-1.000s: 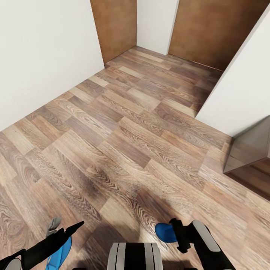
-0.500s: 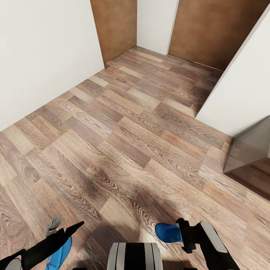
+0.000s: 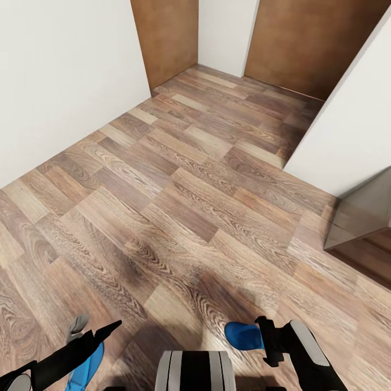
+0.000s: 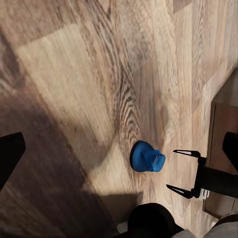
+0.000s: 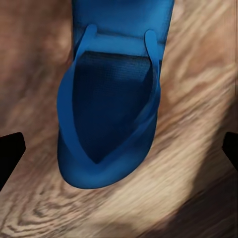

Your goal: In the bedroom, move the book from the bed onto either nightstand, and place the two sandals side by side next to the bed.

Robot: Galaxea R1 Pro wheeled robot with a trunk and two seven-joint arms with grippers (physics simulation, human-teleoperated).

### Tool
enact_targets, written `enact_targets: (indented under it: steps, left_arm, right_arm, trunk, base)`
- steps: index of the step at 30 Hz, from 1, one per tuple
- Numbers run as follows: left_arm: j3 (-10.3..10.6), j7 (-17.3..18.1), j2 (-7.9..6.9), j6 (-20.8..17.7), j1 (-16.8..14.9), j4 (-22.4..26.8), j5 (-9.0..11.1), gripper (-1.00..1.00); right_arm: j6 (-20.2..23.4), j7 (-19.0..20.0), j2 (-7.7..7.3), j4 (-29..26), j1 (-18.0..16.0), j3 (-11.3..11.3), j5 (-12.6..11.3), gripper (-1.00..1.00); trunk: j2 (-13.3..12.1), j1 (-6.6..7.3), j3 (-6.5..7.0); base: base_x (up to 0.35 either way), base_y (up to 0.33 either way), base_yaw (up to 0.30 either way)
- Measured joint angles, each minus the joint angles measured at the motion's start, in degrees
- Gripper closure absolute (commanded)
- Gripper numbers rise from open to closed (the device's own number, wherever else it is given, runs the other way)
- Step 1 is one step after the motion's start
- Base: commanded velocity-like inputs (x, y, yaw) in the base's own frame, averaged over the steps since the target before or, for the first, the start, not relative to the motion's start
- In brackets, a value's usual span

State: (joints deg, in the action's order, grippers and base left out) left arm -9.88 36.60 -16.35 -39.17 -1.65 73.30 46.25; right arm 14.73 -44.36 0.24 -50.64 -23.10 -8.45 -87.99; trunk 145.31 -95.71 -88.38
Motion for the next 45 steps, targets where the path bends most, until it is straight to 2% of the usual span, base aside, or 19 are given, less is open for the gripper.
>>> enact_targets:
  steps: [10, 45]
  left_arm:
    - [0.0, 0.0, 0.0, 0.0, 0.0, 0.0, 0.0, -1.0]
    - [0.0, -0.1, 0.13, 0.1, 0.0, -0.1, 0.0, -1.0]
  right_arm:
    - [0.0, 0.0, 0.0, 0.1, 0.0, 0.1, 0.0, -1.0]
    - [0.0, 0.0, 0.0, 0.1, 0.0, 0.1, 0.0, -1.0]
  trunk:
    - [0.1, -0.26, -2.22]
    - [0.1, -0.25, -2.22]
  base:
    - [0.0, 0.0, 0.0]
    - [0.033, 0.015, 0.0]
